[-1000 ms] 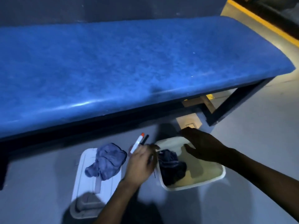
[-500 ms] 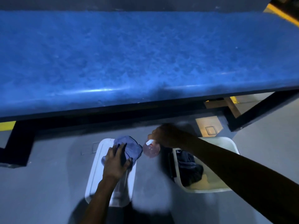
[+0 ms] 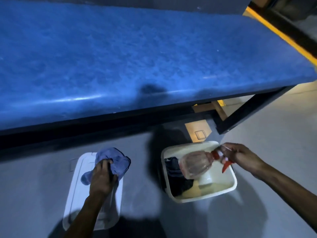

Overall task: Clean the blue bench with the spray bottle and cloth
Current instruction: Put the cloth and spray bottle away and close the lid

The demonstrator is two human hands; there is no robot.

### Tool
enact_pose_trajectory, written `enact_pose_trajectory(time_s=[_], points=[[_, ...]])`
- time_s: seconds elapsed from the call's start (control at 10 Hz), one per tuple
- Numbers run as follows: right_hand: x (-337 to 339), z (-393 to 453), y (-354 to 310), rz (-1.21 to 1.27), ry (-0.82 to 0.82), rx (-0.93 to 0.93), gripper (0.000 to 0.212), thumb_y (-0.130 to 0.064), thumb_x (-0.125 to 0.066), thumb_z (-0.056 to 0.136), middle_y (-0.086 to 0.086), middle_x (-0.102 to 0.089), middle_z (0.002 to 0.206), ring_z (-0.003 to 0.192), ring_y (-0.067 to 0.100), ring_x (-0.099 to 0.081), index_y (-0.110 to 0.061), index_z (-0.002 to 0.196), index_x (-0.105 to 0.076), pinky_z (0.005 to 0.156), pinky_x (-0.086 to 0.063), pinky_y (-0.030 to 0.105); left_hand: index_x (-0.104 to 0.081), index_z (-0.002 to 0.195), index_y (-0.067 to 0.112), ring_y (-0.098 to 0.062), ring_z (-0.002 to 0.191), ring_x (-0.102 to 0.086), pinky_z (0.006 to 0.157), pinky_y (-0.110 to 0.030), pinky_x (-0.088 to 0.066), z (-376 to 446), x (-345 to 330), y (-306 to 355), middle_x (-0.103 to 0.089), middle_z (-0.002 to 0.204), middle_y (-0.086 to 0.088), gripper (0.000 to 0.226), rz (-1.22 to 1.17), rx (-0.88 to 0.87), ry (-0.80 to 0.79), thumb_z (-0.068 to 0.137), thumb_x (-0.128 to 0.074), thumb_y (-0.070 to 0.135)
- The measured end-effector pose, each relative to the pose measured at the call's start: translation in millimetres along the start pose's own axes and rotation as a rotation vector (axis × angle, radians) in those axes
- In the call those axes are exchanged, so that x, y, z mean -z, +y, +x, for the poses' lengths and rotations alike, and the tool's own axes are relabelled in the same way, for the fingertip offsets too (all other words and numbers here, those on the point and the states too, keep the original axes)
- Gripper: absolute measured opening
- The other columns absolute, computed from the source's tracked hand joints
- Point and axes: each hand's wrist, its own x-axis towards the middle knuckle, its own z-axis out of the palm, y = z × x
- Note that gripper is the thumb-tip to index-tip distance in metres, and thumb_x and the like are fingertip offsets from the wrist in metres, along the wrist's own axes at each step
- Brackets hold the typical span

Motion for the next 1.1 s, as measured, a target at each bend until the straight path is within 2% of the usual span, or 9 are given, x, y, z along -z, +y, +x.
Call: enact_pose_trajectory(time_s=[0.1,0.2,0.3,0.4,0.5,0.6,0.7,0.8,1.1], points=[[-6.8,26.1,53.2,0.009,-0.056,-0.245,0.027,0.009,-0.045,0.099,0.017,-0.064,0.074,0.064,0.025,-0.058,0.011,0.081,-0.065,0.074,-0.058,0.059,-0.064,0.124,0.000,-0.053,0.100,-0.062,0.085,-0.056,-0.052,7.9,-0.3,0.7,-0.063,0.117,-0.031,0.058,0.061,-0.004,0.006,0.068,-0.073,0.015],[-23.8,48.2,92.0,0.149,-0.059,-0.380,0.031,-0.021,-0.062,0.095,0.027,-0.062,0.091,0.062,0.027,-0.059,0.010,0.090,-0.066,0.067,-0.057,0.063,-0.062,0.126,0.003,-0.055,0.103,-0.060,0.086,-0.057,-0.049,10.7,0.8,2.4,-0.062,0.121,-0.031,0.062,0.127,0.026,0.007,0.068,-0.082,0.009],[-37.5,55.1,86.5,-0.072,0.089,-0.258,0.035,-0.042,-0.060,0.095,0.009,-0.074,0.097,0.064,0.018,-0.070,-0.009,0.107,-0.068,0.059,-0.062,0.041,-0.061,0.115,0.004,-0.050,0.090,-0.058,0.072,-0.048,-0.042,-1.9,7.1,11.8,-0.061,0.107,-0.029,0.048,0.107,-0.021,0.037,0.070,-0.076,0.013],[-40.5,56.5,72.2,-0.417,0.187,-0.178,0.020,-0.036,-0.053,0.102,-0.007,-0.070,0.095,0.066,0.012,-0.071,-0.027,0.116,-0.064,0.053,-0.056,0.021,-0.056,0.114,0.012,-0.046,0.097,-0.054,0.077,-0.041,-0.035,-15.7,15.7,20.9,-0.057,0.107,-0.024,0.042,-0.024,-0.010,0.075,0.079,-0.079,0.009],[-41.9,60.9,76.3,-0.462,0.152,-0.155,0.023,-0.034,-0.051,0.103,-0.004,-0.070,0.099,0.070,0.020,-0.072,-0.032,0.124,-0.060,0.052,-0.058,0.026,-0.055,0.112,0.017,-0.040,0.100,-0.056,0.078,-0.038,-0.036,-20.0,31.7,54.7,-0.059,0.106,-0.016,0.043,-0.094,-0.098,0.145,0.076,-0.072,0.030],[-41.7,57.7,78.1,-0.698,0.132,-0.074,0.012,-0.039,-0.052,0.101,-0.006,-0.070,0.097,0.071,0.019,-0.070,-0.040,0.111,-0.058,0.057,-0.059,0.030,-0.054,0.107,0.029,-0.024,0.103,-0.057,0.082,-0.032,-0.039,-25.0,59.6,124.0,-0.057,0.107,0.001,0.042,-0.200,-0.200,0.182,0.074,-0.079,0.022],[-41.1,58.3,73.3,-0.762,0.177,-0.040,0.027,-0.041,-0.053,0.101,0.006,-0.071,0.103,0.083,0.018,-0.070,-0.021,0.112,-0.067,0.073,-0.059,0.032,-0.053,0.104,0.034,-0.016,0.100,-0.057,0.085,-0.033,-0.043,-39.5,79.4,189.6,-0.054,0.107,0.009,0.041,-0.268,-0.405,0.176,0.070,-0.076,0.028],[-35.3,59.5,65.1,-0.775,0.125,-0.038,0.034,-0.025,-0.048,0.104,0.006,-0.067,0.120,0.102,0.023,-0.068,-0.023,0.138,-0.054,0.093,-0.056,0.036,-0.053,0.109,0.034,-0.021,0.105,-0.059,0.087,-0.038,-0.048,-43.0,76.1,231.2,-0.056,0.114,0.006,0.043,-0.230,-0.592,0.105,0.069,-0.070,0.035],[-14.9,58.1,45.7,-0.740,0.202,0.129,0.033,-0.012,-0.048,0.104,0.008,-0.069,0.126,0.108,0.026,-0.069,-0.013,0.134,-0.061,0.090,-0.056,0.031,-0.063,0.128,0.014,-0.014,0.110,-0.064,0.083,-0.018,-0.051,-50.6,-44.3,262.7,-0.066,0.127,-0.002,0.036,0.160,-0.695,-0.276,0.094,-0.064,0.026]])
